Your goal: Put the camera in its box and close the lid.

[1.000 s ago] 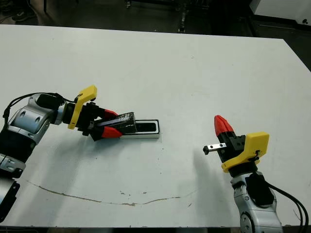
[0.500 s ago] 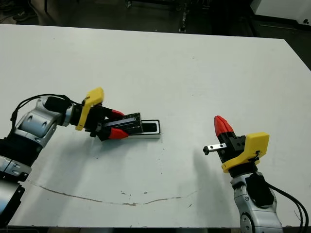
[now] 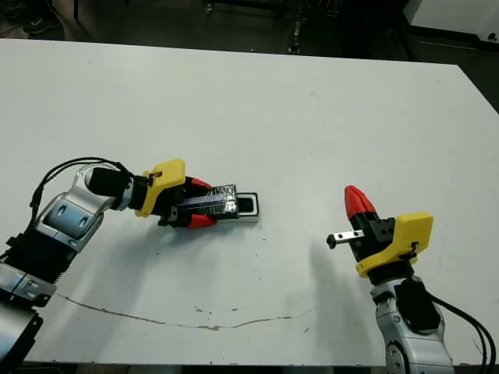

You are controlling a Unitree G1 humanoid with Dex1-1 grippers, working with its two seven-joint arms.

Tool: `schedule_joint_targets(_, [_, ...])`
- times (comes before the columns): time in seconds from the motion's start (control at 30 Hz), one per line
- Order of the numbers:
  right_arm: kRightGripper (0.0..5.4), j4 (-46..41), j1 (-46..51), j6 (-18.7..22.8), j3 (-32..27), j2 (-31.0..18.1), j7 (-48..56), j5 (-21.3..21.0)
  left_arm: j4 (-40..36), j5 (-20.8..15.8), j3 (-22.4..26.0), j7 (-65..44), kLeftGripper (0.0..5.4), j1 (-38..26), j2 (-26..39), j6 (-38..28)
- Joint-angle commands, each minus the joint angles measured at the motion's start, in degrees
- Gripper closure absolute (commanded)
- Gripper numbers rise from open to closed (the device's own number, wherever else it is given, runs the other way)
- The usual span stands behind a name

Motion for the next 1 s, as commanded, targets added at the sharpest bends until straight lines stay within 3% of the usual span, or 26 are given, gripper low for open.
schedule_joint_targets(0.03, [5.4,0.2,0.5,0.6,-0.5,-0.4,-0.2,0.5,2.3,-0.3,-3.1,-1.9,2.24,3.1,-2.7,2.7])
schedule_joint_targets(0.23, [5.4,0.2,0.6,0.6,-0.5,-0.5,-0.2,0.3,9.0,-2.6,-2.4,-3.7,2.24,1.0,-5.1,2.1])
schedule_joint_targets(0.63, [5.4,0.2,0.6,0.8,-0.8,-0.4,-0.3,0.7,31.7,-1.3,-1.1,-7.2,2.24,-9.6,-15.5,-1.3])
schedule_joint_targets(1.0, [5.4,0.3,0.3,1.3,-1.5,-0.7,-0.1,1.6,36.4,2.9,-2.2,-5.8,2.24,-11.1,-19.2,-6.5])
